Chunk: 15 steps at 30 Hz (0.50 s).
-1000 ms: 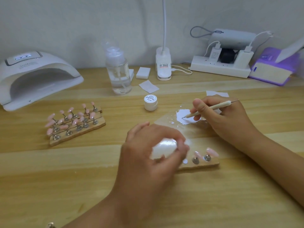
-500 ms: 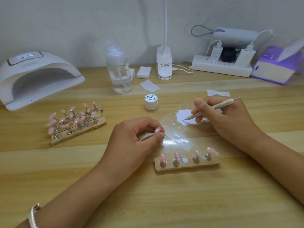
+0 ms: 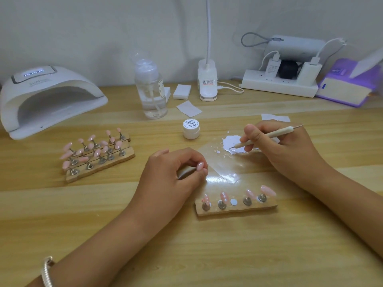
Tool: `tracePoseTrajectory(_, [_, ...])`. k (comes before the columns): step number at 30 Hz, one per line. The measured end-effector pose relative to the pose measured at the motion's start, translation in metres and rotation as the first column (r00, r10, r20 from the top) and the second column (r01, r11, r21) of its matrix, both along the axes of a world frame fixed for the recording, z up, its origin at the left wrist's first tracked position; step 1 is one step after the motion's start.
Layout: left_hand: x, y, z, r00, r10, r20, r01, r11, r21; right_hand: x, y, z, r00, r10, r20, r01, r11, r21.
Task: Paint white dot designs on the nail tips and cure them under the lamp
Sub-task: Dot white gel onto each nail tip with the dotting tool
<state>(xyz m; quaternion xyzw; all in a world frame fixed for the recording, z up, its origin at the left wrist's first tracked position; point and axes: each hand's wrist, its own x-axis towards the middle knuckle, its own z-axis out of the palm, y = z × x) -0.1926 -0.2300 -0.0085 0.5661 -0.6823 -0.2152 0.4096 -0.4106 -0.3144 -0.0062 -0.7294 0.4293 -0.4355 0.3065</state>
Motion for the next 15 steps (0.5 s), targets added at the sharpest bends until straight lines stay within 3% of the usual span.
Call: tracePoseTrajectory(15, [0.0014, -0.0054, -0.0071, 0.995, -0.079, -0.068, 0.084, 0.993, 0.082, 0.0021, -0.0002, -0.0008, 1.0, 0.012, -0.017, -0.012, 1.0, 0.0])
